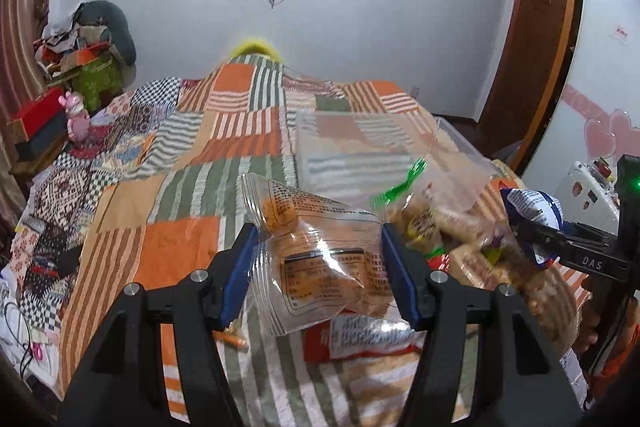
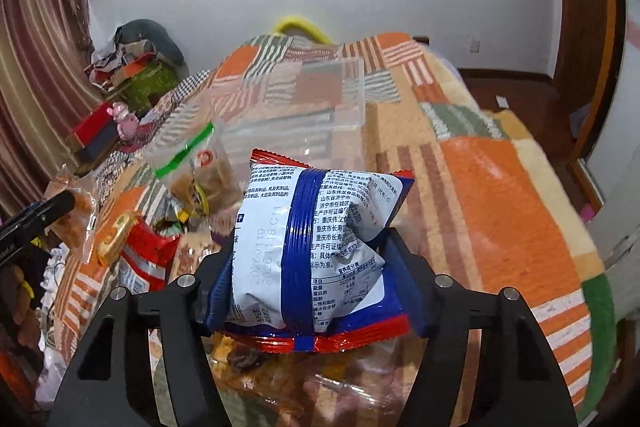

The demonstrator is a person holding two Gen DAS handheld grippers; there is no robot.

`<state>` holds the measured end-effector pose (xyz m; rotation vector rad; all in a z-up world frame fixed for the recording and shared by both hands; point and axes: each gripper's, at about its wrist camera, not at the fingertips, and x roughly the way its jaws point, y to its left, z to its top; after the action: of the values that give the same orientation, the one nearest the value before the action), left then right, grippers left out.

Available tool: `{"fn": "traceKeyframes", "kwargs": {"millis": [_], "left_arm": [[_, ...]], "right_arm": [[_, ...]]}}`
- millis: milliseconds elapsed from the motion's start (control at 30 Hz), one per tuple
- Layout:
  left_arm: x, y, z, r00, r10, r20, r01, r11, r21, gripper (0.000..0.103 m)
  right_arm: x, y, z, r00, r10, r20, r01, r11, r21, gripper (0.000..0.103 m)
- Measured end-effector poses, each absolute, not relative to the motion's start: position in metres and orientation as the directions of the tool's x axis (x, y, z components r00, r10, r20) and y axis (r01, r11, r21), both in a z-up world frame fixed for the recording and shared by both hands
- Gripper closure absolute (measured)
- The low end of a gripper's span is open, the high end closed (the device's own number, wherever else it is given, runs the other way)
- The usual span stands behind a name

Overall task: Organize snacks
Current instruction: 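Carry both bags over the clear box and open both grippers to drop them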

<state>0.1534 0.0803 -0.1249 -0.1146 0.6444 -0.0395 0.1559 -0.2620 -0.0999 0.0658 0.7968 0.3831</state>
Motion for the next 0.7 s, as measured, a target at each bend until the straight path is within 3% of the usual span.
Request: {"fn": "traceKeyframes", "kwargs": {"millis": [700], "left_arm": [[0.234,0.041,-0.093,0.834,-0.132,-0.535,0.087,0.99,-0.11,0.042]], "right_arm": [[0.203,-0.239,-0.057,0.731,0.372,-0.572,-0.354,0.923,0.149,0.039]]}}
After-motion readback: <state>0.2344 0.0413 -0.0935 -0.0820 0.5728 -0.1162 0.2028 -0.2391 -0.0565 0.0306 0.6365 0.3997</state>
